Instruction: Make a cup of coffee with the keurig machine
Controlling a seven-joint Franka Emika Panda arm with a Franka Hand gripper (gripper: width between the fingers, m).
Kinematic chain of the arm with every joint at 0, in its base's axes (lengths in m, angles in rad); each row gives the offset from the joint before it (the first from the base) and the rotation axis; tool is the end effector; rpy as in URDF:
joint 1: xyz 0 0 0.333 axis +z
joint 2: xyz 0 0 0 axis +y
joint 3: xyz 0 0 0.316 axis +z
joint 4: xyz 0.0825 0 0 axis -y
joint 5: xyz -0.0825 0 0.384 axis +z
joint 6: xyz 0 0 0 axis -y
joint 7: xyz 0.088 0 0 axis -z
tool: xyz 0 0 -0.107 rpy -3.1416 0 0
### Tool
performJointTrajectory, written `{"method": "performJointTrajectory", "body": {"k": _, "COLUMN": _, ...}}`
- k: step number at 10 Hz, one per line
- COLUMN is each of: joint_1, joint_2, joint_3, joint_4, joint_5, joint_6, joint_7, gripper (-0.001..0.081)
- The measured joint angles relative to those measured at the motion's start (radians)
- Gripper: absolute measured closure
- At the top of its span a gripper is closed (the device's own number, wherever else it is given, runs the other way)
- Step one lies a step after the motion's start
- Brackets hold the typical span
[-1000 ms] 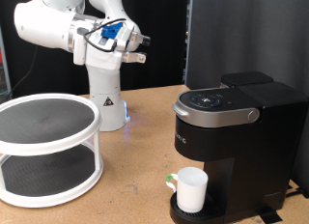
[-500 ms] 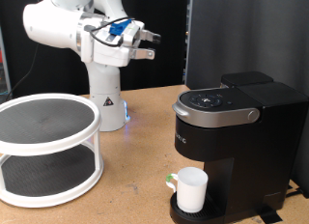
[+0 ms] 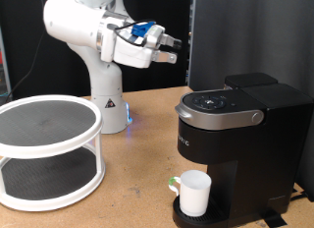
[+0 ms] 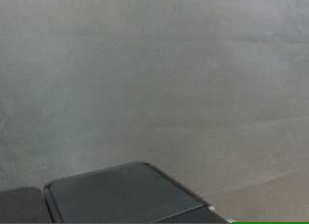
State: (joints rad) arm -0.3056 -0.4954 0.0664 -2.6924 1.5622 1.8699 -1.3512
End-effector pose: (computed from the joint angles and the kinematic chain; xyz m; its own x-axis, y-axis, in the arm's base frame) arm 0.3832 -0.0151 0.4209 0.7106 -0.2151 0.6700 0.5333 -0.4564 -0.7122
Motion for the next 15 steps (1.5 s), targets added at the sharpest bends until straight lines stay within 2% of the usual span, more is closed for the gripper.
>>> {"method": "performJointTrajectory", "body": {"k": 1, "joint_1": 0.001, "joint_2": 0.0, "joint_3": 0.031, "joint_4": 0.013, "joint_5": -0.021, "joint_6": 0.032, "joint_7": -0.001, "gripper": 0.0003}}
{"method": "performJointTrajectory", "body": {"k": 2, "joint_1": 0.001, "joint_2": 0.0, "joint_3": 0.065, "joint_4": 0.033, "joint_5": -0.088, "joint_6": 0.062, "joint_7": 0.002, "gripper": 0.0003}}
{"method": "performJointTrajectory", "body": {"k": 4, "joint_1": 0.0, "joint_2": 0.007, "joint_3": 0.119, "joint_4": 0.085, "joint_5": -0.281, "joint_6": 0.071, "joint_7": 0.072, "gripper": 0.0003}}
{"method": "performJointTrajectory", "body": {"k": 5, "joint_1": -0.006, "joint_2": 0.03, "joint_3": 0.133, "joint_4": 0.106, "joint_5": -0.328, "joint_6": 0.072, "joint_7": 0.095, "gripper": 0.0003}}
{"method": "performJointTrajectory", "body": {"k": 6, "joint_1": -0.006, "joint_2": 0.03, "joint_3": 0.132, "joint_4": 0.104, "joint_5": -0.316, "joint_6": 0.072, "joint_7": 0.087, "gripper": 0.0003}}
{"method": "performJointTrajectory", "body": {"k": 7, "joint_1": -0.006, "joint_2": 0.028, "joint_3": 0.14, "joint_4": 0.104, "joint_5": -0.367, "joint_6": 0.093, "joint_7": 0.048, "gripper": 0.0003}}
{"method": "performJointTrajectory", "body": {"k": 10, "joint_1": -0.005, "joint_2": 0.015, "joint_3": 0.228, "joint_4": 0.128, "joint_5": -0.589, "joint_6": 0.195, "joint_7": 0.008, "gripper": 0.0003}}
{"method": "performJointTrajectory", "body": {"k": 12, "joint_1": -0.006, "joint_2": 0.016, "joint_3": 0.27, "joint_4": 0.173, "joint_5": -0.736, "joint_6": 0.179, "joint_7": 0.022, "gripper": 0.0003}}
{"method": "performJointTrajectory", "body": {"k": 14, "joint_1": -0.006, "joint_2": 0.022, "joint_3": 0.278, "joint_4": 0.204, "joint_5": -0.745, "joint_6": 0.16, "joint_7": 0.102, "gripper": 0.0003}}
{"method": "performJointTrajectory", "body": {"k": 15, "joint_1": -0.006, "joint_2": 0.023, "joint_3": 0.278, "joint_4": 0.202, "joint_5": -0.745, "joint_6": 0.16, "joint_7": 0.094, "gripper": 0.0003}}
